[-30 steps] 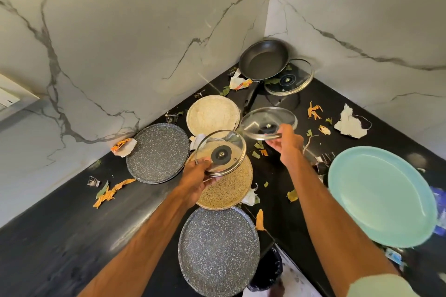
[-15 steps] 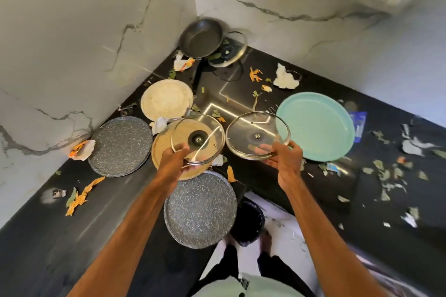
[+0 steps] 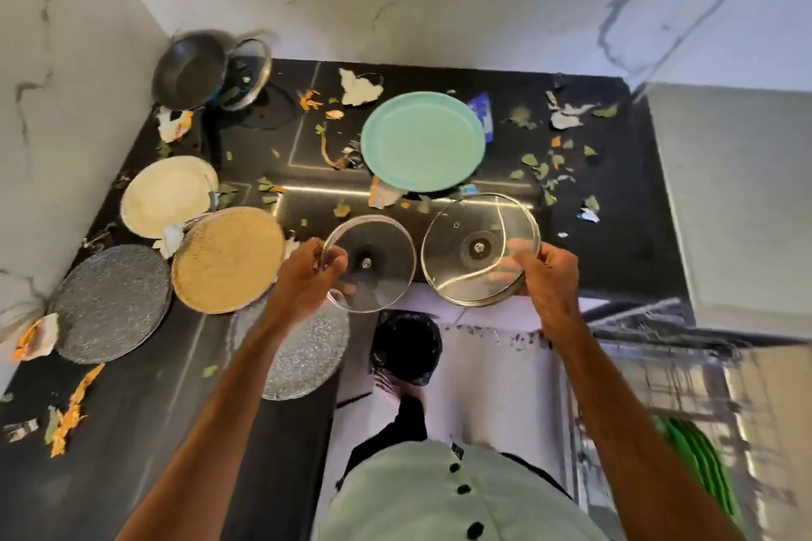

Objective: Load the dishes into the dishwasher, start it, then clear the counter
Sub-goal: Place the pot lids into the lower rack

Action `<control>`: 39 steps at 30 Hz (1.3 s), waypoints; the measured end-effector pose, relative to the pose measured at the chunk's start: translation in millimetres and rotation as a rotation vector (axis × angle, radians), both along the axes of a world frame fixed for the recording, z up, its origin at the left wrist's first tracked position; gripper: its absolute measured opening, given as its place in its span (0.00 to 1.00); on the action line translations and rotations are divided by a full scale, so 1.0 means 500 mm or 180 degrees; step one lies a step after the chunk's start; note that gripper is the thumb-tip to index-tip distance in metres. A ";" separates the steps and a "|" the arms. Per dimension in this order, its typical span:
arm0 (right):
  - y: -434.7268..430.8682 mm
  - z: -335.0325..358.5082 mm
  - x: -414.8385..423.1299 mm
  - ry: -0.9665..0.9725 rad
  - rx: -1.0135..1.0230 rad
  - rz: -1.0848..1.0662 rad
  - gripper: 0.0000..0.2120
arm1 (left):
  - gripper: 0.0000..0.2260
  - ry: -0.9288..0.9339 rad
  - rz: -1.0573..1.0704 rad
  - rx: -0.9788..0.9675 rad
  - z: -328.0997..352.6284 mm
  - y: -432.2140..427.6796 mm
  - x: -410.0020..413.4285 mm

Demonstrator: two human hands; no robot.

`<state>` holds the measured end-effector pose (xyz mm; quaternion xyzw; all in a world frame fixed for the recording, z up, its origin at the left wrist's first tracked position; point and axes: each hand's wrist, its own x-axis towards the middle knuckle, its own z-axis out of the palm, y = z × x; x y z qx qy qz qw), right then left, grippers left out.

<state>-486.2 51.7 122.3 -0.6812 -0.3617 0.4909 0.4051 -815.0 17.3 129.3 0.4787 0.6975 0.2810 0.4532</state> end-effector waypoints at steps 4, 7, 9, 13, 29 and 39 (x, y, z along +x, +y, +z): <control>-0.112 -0.021 0.156 -0.0317 0.0127 -0.0046 0.08 | 0.08 0.0944 -0.0810 0.0431 -0.030 -0.015 0.140; -0.212 -0.034 0.272 -0.0533 0.0082 -0.0186 0.06 | 0.08 0.1201 -0.1204 0.0539 -0.023 -0.056 0.279; -0.283 -0.038 0.347 -0.0792 0.0000 -0.0286 0.06 | 0.07 0.1342 -0.1597 0.0484 -0.025 -0.079 0.368; -0.413 -0.071 0.497 -0.0665 -0.0268 -0.0780 0.09 | 0.06 0.1535 -0.2344 0.0560 -0.018 -0.103 0.550; -0.583 -0.002 0.794 -0.1185 0.0000 -0.0764 0.07 | 0.21 0.0545 -0.5414 0.0722 -0.007 -0.080 1.194; -0.515 -0.046 0.908 -0.0852 0.0376 -0.2270 0.15 | 0.15 0.0052 -0.6166 0.0352 -0.051 -0.004 1.422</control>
